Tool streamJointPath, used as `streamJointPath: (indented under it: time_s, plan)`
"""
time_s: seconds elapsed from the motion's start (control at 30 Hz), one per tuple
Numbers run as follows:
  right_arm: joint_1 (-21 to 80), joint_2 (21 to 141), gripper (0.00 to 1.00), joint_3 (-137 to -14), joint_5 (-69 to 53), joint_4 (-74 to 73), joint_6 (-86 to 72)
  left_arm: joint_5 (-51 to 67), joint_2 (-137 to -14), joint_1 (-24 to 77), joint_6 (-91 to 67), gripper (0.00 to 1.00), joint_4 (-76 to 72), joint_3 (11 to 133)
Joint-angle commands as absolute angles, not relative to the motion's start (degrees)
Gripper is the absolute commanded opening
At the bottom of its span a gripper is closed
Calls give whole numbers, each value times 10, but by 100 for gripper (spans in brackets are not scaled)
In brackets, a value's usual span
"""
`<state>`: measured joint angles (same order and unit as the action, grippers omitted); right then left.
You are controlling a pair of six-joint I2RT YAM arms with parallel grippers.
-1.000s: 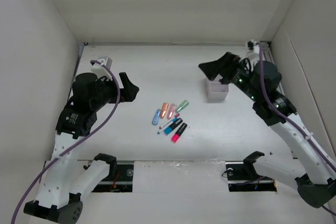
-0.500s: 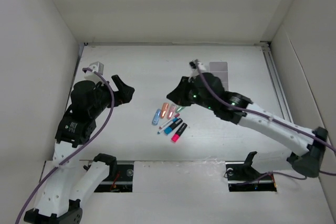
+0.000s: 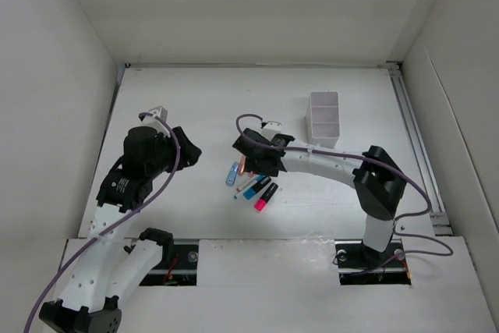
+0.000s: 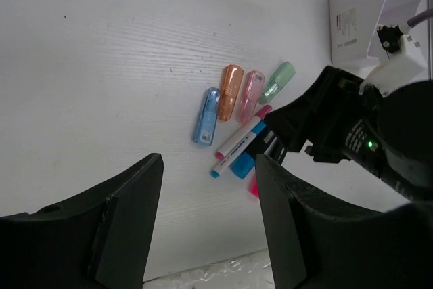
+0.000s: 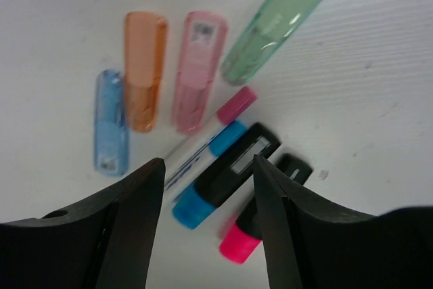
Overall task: Sort the stationery into containers
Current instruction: Grab a piece of stationery with the right arm
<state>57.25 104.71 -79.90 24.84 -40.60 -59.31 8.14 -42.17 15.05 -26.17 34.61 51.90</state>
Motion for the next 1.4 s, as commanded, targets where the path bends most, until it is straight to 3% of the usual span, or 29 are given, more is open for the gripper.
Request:
streamJointPath:
  time_s: [0.0, 0.13, 0.3, 0.57, 0.8, 0.87, 0.93, 1.1, 1.37]
  plan:
    - [532, 1051, 61, -824, 296, -457, -633, 95, -411, 154, -262, 54, 332, 507]
    - [484, 1066, 69, -824, 296, -444, -626, 104, -411, 161, -262, 58, 318, 493]
    - [428, 1099, 70, -851, 268, -425, -608, 98, -417, 180, -257, 64, 311, 493]
    - [411, 1162, 70, -890, 224, -409, -592, 109, -428, 185, -251, 64, 300, 493]
    - [406, 1173, 57, -884, 213, -401, -602, 109, -428, 185, -251, 62, 300, 488]
    - [401, 1173, 49, -879, 213, -401, -602, 109, -428, 185, -251, 61, 300, 488]
    - [396, 1173, 32, -879, 213, -401, -602, 109, -428, 185, -251, 61, 300, 493]
    - [390, 1148, 13, -867, 213, -386, -607, 109, -428, 185, -251, 59, 300, 493]
    - [357, 1043, 9, -979, 285, -424, -565, 109, -433, 185, -251, 57, 300, 498]
